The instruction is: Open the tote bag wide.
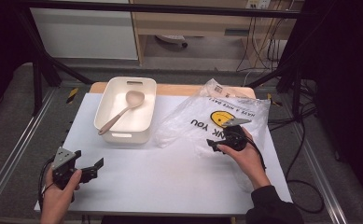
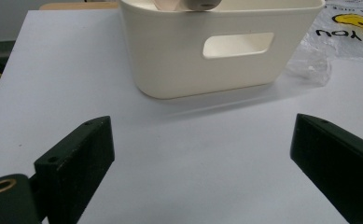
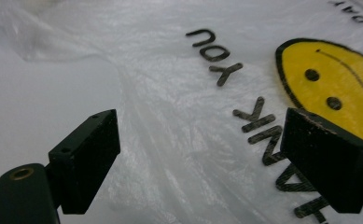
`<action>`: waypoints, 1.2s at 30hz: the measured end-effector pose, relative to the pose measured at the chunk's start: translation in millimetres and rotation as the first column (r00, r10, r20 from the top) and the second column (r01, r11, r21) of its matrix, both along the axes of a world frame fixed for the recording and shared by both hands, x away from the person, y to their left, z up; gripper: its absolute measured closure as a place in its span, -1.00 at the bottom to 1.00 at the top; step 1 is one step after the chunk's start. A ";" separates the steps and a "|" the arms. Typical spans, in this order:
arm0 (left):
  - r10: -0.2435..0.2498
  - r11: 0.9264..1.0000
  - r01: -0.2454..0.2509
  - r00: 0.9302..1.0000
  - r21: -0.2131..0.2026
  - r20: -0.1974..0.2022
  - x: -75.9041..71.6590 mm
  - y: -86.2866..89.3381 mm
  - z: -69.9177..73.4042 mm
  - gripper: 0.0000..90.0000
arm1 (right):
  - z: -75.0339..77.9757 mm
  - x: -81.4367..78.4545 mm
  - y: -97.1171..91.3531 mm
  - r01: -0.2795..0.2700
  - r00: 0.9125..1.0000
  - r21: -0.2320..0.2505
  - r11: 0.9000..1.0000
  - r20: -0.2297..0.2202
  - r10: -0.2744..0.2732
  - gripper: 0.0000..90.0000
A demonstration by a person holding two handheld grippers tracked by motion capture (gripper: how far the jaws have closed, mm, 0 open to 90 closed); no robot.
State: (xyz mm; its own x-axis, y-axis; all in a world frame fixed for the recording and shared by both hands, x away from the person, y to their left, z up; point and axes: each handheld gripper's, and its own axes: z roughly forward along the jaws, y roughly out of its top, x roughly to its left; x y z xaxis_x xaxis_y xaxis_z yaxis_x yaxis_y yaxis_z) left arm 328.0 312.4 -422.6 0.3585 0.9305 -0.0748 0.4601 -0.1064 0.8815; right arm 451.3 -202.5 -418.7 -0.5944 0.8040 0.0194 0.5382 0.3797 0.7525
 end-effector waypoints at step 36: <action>-0.008 1.000 0.008 1.000 0.019 -0.019 0.4 -1.6 -1.9 -0.86 | -32.6 25.4 7.2 0.076 0.996 -0.046 0.996 -0.039 -0.077 0.68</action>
